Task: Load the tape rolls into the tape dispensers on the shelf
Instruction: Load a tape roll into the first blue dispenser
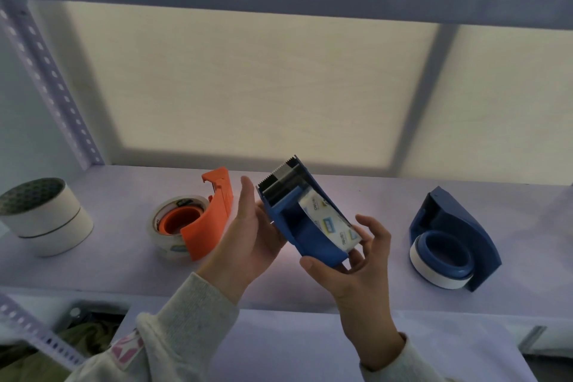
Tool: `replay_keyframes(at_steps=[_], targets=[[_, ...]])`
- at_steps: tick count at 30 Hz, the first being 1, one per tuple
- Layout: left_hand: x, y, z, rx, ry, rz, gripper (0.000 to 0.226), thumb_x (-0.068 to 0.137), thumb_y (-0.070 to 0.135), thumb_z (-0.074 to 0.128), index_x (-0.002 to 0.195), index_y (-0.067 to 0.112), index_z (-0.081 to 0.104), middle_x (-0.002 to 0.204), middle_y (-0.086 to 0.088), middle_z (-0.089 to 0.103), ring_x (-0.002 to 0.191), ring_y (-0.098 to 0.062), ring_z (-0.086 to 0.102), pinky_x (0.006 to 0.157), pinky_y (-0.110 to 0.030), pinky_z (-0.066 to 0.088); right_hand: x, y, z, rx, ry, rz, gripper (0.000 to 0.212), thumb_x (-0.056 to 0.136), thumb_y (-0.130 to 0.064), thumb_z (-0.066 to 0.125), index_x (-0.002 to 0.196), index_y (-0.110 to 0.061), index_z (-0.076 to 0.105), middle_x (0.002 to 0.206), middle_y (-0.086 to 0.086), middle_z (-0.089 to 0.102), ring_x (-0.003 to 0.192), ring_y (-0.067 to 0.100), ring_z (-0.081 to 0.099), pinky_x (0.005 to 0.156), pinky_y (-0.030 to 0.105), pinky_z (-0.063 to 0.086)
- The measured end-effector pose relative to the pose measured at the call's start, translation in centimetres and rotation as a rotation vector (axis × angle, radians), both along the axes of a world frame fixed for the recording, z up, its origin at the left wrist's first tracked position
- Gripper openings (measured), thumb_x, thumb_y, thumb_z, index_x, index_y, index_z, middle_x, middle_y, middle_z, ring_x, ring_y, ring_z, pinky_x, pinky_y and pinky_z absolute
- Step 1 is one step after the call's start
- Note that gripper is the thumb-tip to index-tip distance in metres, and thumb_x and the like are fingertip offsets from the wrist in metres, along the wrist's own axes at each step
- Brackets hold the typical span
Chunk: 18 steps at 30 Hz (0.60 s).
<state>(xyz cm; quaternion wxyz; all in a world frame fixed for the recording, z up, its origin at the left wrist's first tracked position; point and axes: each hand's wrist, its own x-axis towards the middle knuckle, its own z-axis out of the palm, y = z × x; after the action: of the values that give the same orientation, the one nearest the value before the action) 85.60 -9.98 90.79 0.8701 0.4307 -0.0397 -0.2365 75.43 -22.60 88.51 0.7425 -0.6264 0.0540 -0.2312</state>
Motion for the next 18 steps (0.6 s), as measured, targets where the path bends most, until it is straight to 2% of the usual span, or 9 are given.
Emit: replay_keyframes(at_steps=[3,7,10,12,14,16,18], targets=[[0.3,0.1,-0.4,-0.038,0.046,0.067,0.074,0.08,0.068,0.045,0.126,0.012,0.059,0.132,-0.015,0.059,0.119,-0.032,0.059,0.098,-0.043,0.048,0.0,-0.2,-0.1,-0.005,0.006,-0.019,0.087,0.042,-0.017,0.088,0.112,-0.043,0.043,0.123,-0.004,0.054,0.102,0.003,0.061,0.074,0.027,0.059],[0.0,0.3,-0.4,0.021,0.098,0.163,0.067,0.076,0.062,0.061,0.125,0.016,0.055,0.133,-0.01,0.055,0.119,-0.033,0.057,0.099,-0.048,0.048,-0.1,-0.4,-0.2,-0.007,0.012,-0.061,0.086,0.044,-0.019,0.086,0.114,-0.039,0.041,0.123,-0.006,0.052,0.109,0.014,0.058,0.071,0.024,0.059],[-1.7,0.0,0.1,0.166,-0.014,0.094,0.076,0.065,0.061,0.072,0.128,0.026,0.049,0.128,-0.006,0.058,0.117,-0.029,0.058,0.093,-0.051,0.052,0.0,-0.4,-0.3,-0.038,-0.009,-0.098,0.085,0.043,-0.022,0.087,0.113,-0.04,0.042,0.12,-0.008,0.053,0.106,0.011,0.06,0.074,0.028,0.06],[-3.0,-0.7,0.7,0.234,-0.073,-0.007,0.092,0.057,0.057,0.08,0.135,0.034,0.036,0.123,-0.006,0.061,0.115,-0.028,0.059,0.094,-0.057,0.049,0.1,-0.3,-0.5,-0.066,-0.035,-0.114,0.083,0.043,-0.023,0.088,0.111,-0.04,0.044,0.115,-0.01,0.056,0.107,0.01,0.062,0.077,0.03,0.059],[-3.8,-1.6,1.0,0.21,-0.07,-0.054,0.105,0.049,0.044,0.089,0.135,0.038,0.03,0.12,-0.009,0.064,0.109,-0.028,0.064,0.09,-0.057,0.052,0.2,-0.1,-0.7,-0.109,-0.059,-0.119,0.083,0.043,-0.022,0.089,0.111,-0.04,0.044,0.116,-0.01,0.056,0.11,0.013,0.061,0.079,0.03,0.059],[-4.2,-2.3,1.2,0.165,-0.068,-0.036,0.101,0.049,0.028,0.09,0.133,0.034,0.033,0.119,-0.012,0.064,0.102,-0.029,0.068,0.081,-0.052,0.057,0.3,0.0,-1.2,-0.179,-0.077,-0.125,0.088,0.048,-0.01,0.091,0.116,-0.04,0.043,0.123,-0.004,0.052,0.115,0.013,0.058,0.083,0.027,0.057],[-4.3,-2.5,1.1,0.141,-0.075,-0.016,0.093,0.056,0.015,0.087,0.132,0.031,0.035,0.12,-0.014,0.063,0.101,-0.03,0.069,0.078,-0.05,0.058,0.4,-0.1,-1.7,-0.229,-0.07,-0.115,0.095,0.053,-0.003,0.089,0.126,-0.04,0.041,0.13,-0.001,0.046,0.121,0.012,0.054,0.09,0.029,0.055]])
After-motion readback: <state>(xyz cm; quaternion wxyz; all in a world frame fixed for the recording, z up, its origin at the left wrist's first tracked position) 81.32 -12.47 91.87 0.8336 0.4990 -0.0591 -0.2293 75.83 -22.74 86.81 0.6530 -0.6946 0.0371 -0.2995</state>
